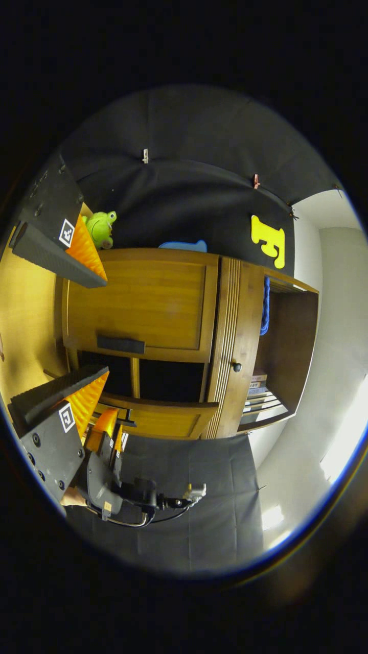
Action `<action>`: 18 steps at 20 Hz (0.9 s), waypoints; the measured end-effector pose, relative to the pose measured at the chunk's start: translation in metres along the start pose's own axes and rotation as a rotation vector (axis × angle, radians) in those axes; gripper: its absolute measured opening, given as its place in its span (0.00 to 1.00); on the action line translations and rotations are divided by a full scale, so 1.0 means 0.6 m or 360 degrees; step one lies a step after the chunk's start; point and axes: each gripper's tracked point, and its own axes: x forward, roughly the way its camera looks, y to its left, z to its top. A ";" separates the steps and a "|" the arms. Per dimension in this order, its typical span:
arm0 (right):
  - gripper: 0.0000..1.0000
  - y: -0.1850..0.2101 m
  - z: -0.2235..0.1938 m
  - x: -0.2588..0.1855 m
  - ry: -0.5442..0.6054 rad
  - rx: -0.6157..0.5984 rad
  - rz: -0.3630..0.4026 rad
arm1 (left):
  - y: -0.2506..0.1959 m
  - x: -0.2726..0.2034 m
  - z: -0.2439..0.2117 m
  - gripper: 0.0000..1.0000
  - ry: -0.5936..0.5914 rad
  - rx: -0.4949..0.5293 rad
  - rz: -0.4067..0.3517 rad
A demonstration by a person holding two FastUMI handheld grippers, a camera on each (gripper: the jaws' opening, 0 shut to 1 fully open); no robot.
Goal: Open the right door of the double-door shoe cabinet with the right hand, and open the left door with the left hand.
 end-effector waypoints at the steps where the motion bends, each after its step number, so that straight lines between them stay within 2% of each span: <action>1: 0.23 -0.008 0.003 -0.014 -0.0003 0.0008 0.0006 | -0.011 0.002 -0.001 0.94 0.0000 -0.0001 -0.0017; 2: 0.23 -0.014 0.003 -0.028 0.0000 0.0019 0.0013 | -0.022 0.005 0.001 0.94 -0.0002 -0.0003 -0.0033; 3: 0.28 -0.023 0.005 -0.041 0.0007 0.0029 0.0018 | -0.033 0.009 0.002 0.94 -0.0008 -0.0010 -0.0049; 4: 0.23 -0.032 0.005 -0.053 0.0012 0.0035 0.0019 | -0.045 0.011 0.004 0.94 -0.0013 -0.0018 -0.0068; 6: 0.27 -0.050 0.007 -0.075 0.0018 0.0027 0.0013 | -0.067 0.017 0.003 0.92 -0.0013 -0.0031 -0.0103; 7: 0.22 -0.058 0.007 -0.083 0.0018 0.0021 0.0007 | -0.076 0.019 0.002 0.92 -0.0010 -0.0031 -0.0115; 8: 0.22 -0.064 0.007 -0.087 0.0019 0.0018 0.0000 | -0.085 0.022 0.001 0.94 -0.0008 -0.0028 -0.0125; 9: 0.27 -0.070 0.008 -0.095 0.0019 0.0017 -0.0006 | -0.094 0.024 0.000 0.94 -0.0004 -0.0026 -0.0136; 10: 0.23 -0.077 0.009 -0.103 0.0020 0.0019 -0.0012 | -0.103 0.026 0.000 0.94 -0.0002 -0.0023 -0.0150; 12: 0.22 -0.089 0.009 -0.114 0.0024 0.0022 -0.0029 | -0.119 0.031 -0.002 0.94 0.0001 -0.0021 -0.0180; 13: 0.27 -0.096 0.010 -0.121 0.0026 0.0018 -0.0041 | -0.126 0.034 -0.004 0.94 0.0003 -0.0021 -0.0192; 14: 0.27 -0.103 0.011 -0.127 0.0022 0.0010 -0.0052 | -0.131 0.037 -0.004 0.92 0.0007 -0.0023 -0.0202; 16: 0.26 -0.118 0.012 -0.138 0.0021 0.0006 -0.0078 | -0.141 0.042 -0.008 0.94 0.0016 -0.0027 -0.0220; 17: 0.27 -0.126 0.012 -0.142 0.0023 0.0004 -0.0094 | -0.145 0.043 -0.011 0.92 0.0018 -0.0028 -0.0226; 18: 0.26 -0.134 0.013 -0.146 0.0024 0.0001 -0.0108 | -0.147 0.044 -0.011 0.94 0.0017 -0.0032 -0.0226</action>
